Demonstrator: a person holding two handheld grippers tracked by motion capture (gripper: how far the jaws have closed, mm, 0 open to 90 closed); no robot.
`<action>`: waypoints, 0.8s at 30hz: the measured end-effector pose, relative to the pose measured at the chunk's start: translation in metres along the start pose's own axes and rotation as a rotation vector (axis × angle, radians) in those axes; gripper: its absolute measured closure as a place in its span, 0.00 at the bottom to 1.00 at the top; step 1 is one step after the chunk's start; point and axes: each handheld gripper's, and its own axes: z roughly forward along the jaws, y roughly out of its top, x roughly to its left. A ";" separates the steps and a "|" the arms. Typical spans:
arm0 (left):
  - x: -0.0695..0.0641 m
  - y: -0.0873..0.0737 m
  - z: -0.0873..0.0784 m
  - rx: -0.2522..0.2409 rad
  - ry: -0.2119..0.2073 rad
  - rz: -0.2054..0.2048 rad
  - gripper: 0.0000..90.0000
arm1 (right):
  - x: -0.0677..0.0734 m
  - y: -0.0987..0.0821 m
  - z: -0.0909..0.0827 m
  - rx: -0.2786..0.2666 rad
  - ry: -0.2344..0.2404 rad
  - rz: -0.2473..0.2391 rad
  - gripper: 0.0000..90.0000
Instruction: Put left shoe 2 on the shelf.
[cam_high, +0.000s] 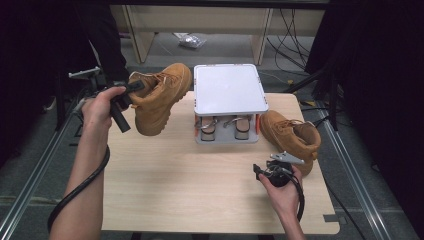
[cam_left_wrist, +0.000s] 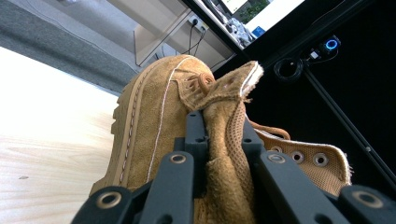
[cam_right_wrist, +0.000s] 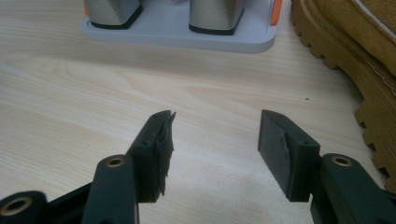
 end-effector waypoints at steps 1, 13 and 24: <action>-0.001 0.001 0.001 0.001 0.002 0.002 0.89 | 0.000 0.000 0.001 -0.005 0.009 -0.001 0.51; -0.009 0.004 0.005 -0.006 -0.016 -0.004 0.89 | 0.002 -0.001 0.000 0.016 -0.003 0.026 0.51; -0.016 0.007 0.011 -0.008 -0.030 -0.008 0.89 | 0.000 -0.003 0.001 0.022 -0.009 0.027 0.51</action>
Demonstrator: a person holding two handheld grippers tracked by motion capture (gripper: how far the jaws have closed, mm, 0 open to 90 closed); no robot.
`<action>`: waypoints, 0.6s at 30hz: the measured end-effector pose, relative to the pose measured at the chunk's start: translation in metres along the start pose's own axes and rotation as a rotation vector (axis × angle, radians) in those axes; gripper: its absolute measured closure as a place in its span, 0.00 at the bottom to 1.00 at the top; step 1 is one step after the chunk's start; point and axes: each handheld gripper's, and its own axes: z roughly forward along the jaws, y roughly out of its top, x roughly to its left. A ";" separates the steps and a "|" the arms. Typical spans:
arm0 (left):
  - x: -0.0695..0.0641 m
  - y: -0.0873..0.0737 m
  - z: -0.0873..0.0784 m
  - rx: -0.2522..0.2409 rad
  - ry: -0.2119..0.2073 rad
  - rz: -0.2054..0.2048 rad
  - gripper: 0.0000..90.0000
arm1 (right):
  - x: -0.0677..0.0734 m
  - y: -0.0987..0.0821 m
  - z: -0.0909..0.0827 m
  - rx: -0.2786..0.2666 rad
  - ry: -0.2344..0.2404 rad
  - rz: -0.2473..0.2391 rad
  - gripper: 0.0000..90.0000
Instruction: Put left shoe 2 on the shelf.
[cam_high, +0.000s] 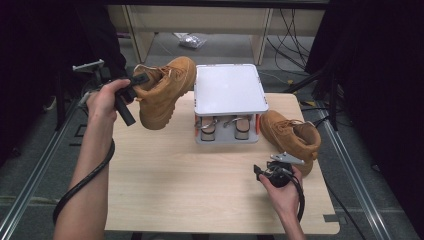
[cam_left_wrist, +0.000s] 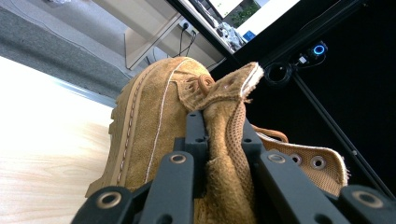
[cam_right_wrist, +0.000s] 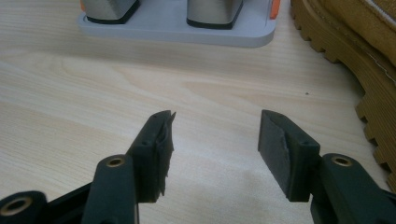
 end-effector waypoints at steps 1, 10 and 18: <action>-0.002 0.001 0.002 0.003 -0.001 0.003 0.89 | 0.000 0.000 0.000 0.002 0.007 0.001 0.51; -0.008 0.002 0.010 0.004 -0.012 0.004 0.89 | 0.001 0.000 0.001 0.006 0.005 0.006 0.51; -0.015 0.003 0.018 0.013 -0.018 0.005 0.89 | 0.001 0.000 0.001 0.006 0.006 0.003 0.51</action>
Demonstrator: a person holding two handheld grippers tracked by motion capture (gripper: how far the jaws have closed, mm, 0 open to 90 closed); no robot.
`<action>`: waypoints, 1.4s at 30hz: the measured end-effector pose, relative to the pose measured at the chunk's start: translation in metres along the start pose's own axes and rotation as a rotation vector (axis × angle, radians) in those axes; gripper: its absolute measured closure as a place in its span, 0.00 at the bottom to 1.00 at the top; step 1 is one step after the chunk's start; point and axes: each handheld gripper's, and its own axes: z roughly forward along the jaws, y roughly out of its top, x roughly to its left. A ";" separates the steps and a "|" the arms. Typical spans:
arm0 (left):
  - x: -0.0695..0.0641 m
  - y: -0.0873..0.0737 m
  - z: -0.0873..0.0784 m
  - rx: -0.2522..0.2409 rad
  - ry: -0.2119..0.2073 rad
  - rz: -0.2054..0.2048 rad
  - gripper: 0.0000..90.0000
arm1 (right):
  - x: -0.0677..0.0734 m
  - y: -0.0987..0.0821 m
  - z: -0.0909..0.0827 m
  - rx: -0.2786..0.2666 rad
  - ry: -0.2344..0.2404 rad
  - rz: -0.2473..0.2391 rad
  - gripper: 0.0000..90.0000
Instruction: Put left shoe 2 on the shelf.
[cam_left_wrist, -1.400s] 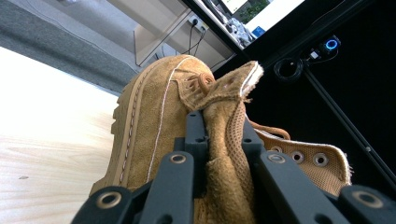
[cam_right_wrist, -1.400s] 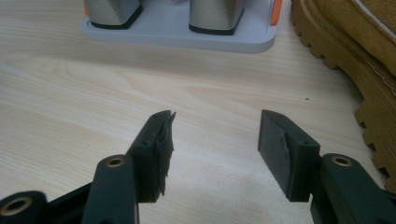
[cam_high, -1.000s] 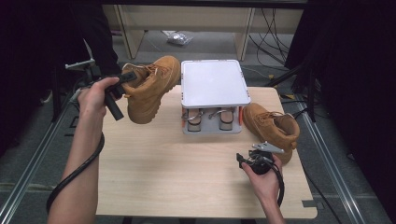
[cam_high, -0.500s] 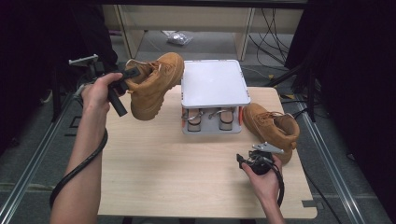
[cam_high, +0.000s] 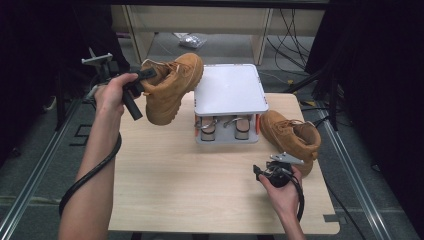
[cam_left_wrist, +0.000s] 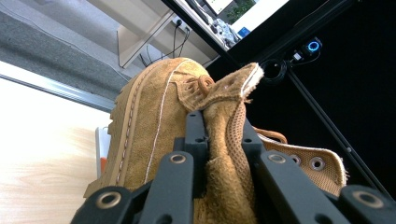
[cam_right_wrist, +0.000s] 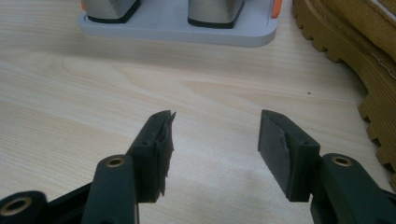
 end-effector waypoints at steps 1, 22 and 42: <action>-0.001 0.000 0.001 0.001 -0.001 0.001 0.89 | 0.000 0.000 0.000 -0.002 -0.002 0.005 0.51; -0.015 0.000 0.038 0.031 0.000 -0.004 0.89 | -0.002 0.000 0.001 -0.007 -0.003 -0.012 0.51; -0.039 -0.008 0.079 0.066 -0.001 0.016 0.88 | -0.003 0.000 0.001 0.003 -0.007 0.005 0.50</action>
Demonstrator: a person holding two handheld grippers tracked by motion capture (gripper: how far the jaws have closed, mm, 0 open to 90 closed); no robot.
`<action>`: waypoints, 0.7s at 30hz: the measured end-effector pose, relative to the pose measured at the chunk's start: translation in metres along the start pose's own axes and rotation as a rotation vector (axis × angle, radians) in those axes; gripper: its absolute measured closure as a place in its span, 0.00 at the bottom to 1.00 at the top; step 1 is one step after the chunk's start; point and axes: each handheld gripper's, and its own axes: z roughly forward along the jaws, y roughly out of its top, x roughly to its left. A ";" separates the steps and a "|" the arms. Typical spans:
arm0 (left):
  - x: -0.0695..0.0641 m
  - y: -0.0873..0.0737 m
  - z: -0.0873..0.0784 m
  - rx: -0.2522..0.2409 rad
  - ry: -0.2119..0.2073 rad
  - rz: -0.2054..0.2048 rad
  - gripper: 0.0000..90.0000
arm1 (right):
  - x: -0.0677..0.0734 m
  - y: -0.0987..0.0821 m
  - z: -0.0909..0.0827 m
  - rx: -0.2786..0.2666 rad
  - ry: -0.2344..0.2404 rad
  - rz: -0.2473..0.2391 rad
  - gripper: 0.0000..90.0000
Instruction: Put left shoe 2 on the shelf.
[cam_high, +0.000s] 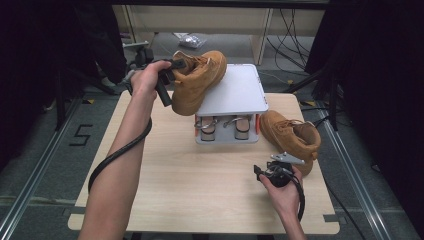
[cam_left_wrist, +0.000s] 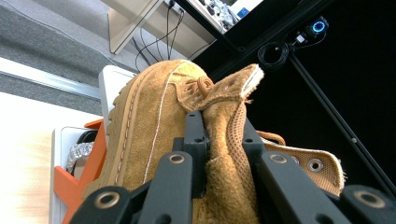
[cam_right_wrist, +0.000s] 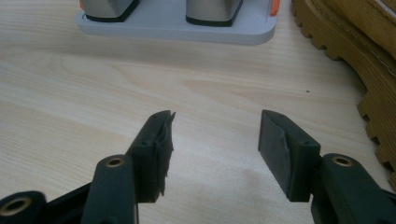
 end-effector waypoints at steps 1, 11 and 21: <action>-0.001 0.000 0.002 0.003 0.001 0.001 0.88 | 0.000 0.000 0.000 0.001 0.000 0.003 0.50; -0.004 -0.003 0.017 0.001 0.001 -0.007 0.87 | 0.003 -0.002 0.002 0.008 0.006 -0.004 0.50; -0.001 -0.008 0.029 0.004 0.020 0.050 0.78 | 0.002 0.000 0.001 0.004 0.010 -0.003 0.50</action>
